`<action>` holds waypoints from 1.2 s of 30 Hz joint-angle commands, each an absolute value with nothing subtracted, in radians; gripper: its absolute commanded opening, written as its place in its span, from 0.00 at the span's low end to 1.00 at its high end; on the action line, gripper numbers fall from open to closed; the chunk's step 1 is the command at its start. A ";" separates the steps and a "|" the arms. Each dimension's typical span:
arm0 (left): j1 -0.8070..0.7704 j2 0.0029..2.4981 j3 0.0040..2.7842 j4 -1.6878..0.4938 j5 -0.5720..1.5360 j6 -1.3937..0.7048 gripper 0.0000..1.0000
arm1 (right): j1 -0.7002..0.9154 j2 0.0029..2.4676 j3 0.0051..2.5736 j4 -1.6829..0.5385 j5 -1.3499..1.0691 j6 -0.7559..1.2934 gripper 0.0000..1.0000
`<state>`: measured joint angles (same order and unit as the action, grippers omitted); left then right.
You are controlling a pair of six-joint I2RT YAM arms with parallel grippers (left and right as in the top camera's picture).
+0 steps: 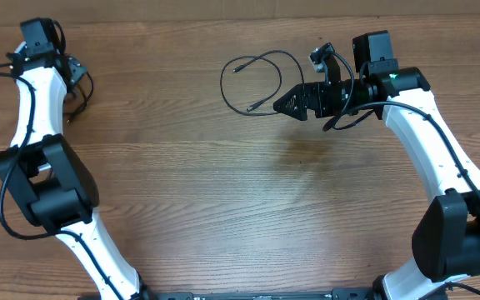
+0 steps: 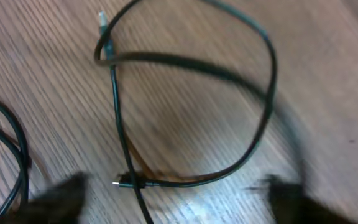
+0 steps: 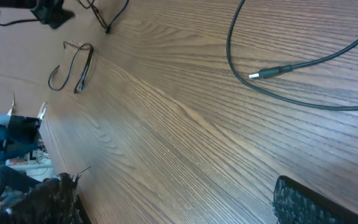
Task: Untangle cables
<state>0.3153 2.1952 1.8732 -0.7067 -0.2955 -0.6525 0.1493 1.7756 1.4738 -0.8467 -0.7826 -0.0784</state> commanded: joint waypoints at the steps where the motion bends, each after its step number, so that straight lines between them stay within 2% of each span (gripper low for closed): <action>1: 0.305 2.207 1.870 -0.702 -0.311 -0.653 1.00 | 0.146 1.749 1.493 -0.844 -0.782 -0.078 1.00; 8: 0.305 2.168 1.935 -0.712 -0.132 -0.521 1.00 | 0.146 1.749 1.493 -0.844 -0.782 -0.078 1.00; 13: 0.305 2.113 2.068 -0.709 0.212 -0.306 1.00 | 0.146 1.749 1.493 -0.845 -0.782 -0.078 1.00; 17: 0.305 2.064 2.171 -0.762 0.386 -0.276 1.00 | 0.146 1.749 1.493 -0.849 -0.782 -0.078 1.00; 19: 0.305 2.029 2.196 -0.793 0.412 -0.269 1.00 | 0.146 1.749 1.493 -0.855 -0.782 -0.078 1.00; 27: 0.231 1.815 2.209 -0.982 0.360 -0.030 1.00 | 0.146 1.749 1.493 -0.870 -0.782 -0.078 1.00; 36: 0.037 1.858 2.166 -1.246 0.359 0.109 1.00 | 0.146 1.749 1.493 -0.874 -0.778 -0.015 1.00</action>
